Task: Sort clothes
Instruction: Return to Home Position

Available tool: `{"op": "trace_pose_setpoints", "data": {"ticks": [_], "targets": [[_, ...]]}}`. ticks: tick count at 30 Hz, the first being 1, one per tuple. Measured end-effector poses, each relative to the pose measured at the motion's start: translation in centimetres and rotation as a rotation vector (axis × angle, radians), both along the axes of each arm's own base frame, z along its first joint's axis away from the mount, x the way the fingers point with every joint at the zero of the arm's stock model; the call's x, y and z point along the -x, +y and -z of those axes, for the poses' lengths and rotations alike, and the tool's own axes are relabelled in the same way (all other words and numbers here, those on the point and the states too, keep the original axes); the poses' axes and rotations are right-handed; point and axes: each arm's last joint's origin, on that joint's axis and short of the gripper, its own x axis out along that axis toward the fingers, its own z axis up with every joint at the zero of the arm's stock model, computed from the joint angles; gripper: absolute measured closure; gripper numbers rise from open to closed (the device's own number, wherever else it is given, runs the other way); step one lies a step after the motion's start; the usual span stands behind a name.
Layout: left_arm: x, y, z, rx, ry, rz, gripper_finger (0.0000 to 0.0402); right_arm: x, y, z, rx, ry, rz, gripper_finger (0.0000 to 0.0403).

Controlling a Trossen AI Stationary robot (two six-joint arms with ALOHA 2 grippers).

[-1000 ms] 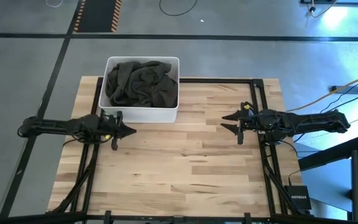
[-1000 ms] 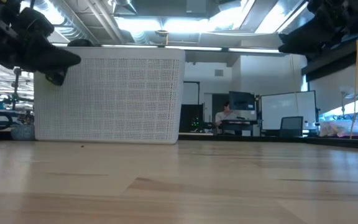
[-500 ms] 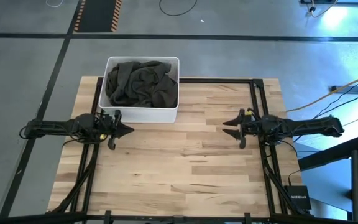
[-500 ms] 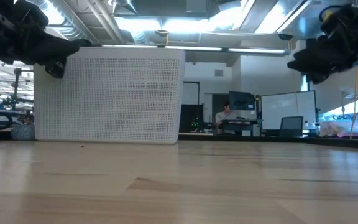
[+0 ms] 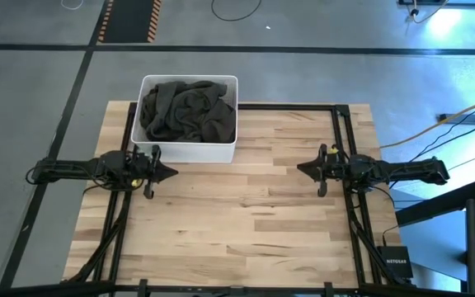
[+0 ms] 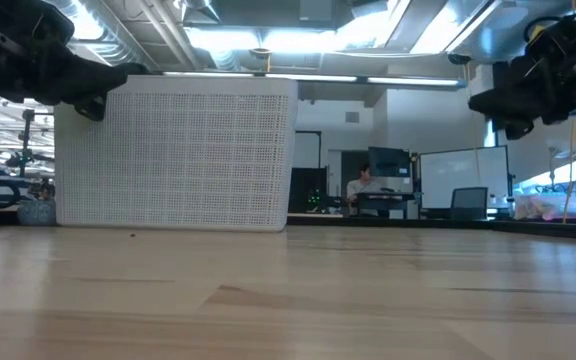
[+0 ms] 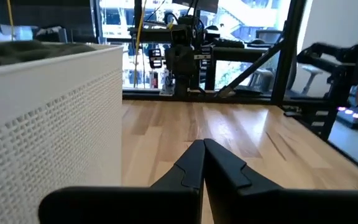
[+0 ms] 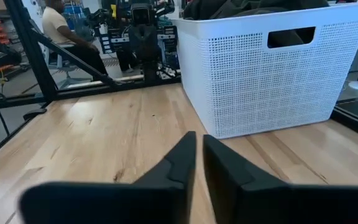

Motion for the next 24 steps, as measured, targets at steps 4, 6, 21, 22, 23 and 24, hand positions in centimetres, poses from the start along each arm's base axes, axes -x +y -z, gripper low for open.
{"op": "trace_pose_setpoints", "data": {"ticks": [4,6,21,22,23,24], "targets": [[0.00,0.00,0.00,-0.016,0.000,0.000,0.0398,0.00,0.00,0.01,0.005,0.001,-0.001,0.0394],[0.00,0.00,0.00,-0.016,0.000,0.000,0.0398,0.00,0.00,0.01,0.006,0.001,-0.002,0.0391],[0.00,0.00,0.00,-0.016,0.000,0.000,0.0398,0.00,0.00,0.03,0.006,0.003,-0.002,0.0378],[0.00,0.00,0.00,-0.016,0.000,0.000,0.0398,0.00,0.01,0.03,0.006,0.003,-0.002,0.0377],[0.00,0.00,0.00,-0.016,0.000,0.000,0.0398,0.00,0.01,0.03,0.006,0.003,-0.002,0.0377],[0.00,0.00,0.00,-0.016,0.000,0.000,0.0398,0.00,0.01,0.03,0.006,0.003,-0.002,0.0377]]}}
